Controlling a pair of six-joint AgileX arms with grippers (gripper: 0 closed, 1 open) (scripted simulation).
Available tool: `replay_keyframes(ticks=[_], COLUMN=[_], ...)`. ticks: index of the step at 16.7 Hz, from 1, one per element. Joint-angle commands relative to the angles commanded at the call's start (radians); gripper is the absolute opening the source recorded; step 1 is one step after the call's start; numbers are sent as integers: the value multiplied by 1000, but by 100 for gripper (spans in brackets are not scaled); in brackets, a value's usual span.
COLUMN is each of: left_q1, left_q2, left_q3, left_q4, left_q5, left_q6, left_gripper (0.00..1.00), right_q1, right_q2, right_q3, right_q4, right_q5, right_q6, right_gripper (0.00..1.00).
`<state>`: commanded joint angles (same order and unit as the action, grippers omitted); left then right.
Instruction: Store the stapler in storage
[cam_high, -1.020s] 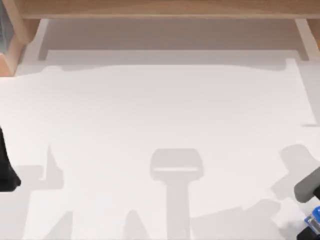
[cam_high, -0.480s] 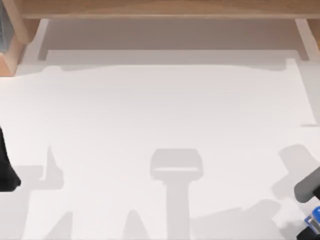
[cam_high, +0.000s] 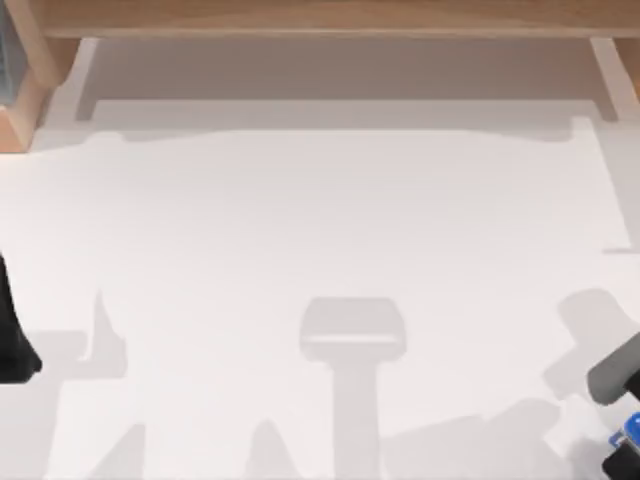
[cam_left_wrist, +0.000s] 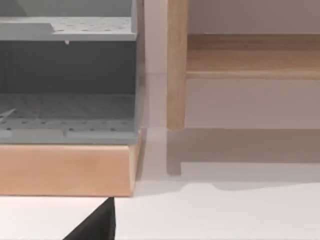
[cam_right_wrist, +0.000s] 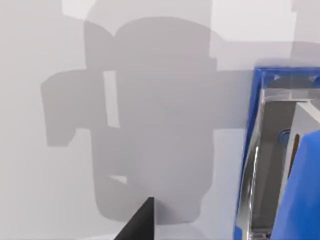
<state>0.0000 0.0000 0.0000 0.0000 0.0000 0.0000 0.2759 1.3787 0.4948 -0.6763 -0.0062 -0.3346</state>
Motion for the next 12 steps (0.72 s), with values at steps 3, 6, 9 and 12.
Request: replay_keyframes(ticks=[3, 6, 9, 12], left_q1=[0, 0, 0, 0], left_q2=[0, 0, 0, 0], left_q3=[0, 0, 0, 0], left_q4=[0, 0, 0, 0], left_q5=[0, 0, 0, 0], left_q6=[0, 0, 0, 0], left_gripper=[100, 100, 100, 100], right_q1=[0, 0, 0, -1], right_q2=[0, 0, -24, -53], right_q3=[0, 0, 19, 50], right_q4=[0, 0, -24, -81], right_q5=[0, 0, -2, -2], right_q6=[0, 0, 4, 3], right_gripper=[0, 0, 0, 0])
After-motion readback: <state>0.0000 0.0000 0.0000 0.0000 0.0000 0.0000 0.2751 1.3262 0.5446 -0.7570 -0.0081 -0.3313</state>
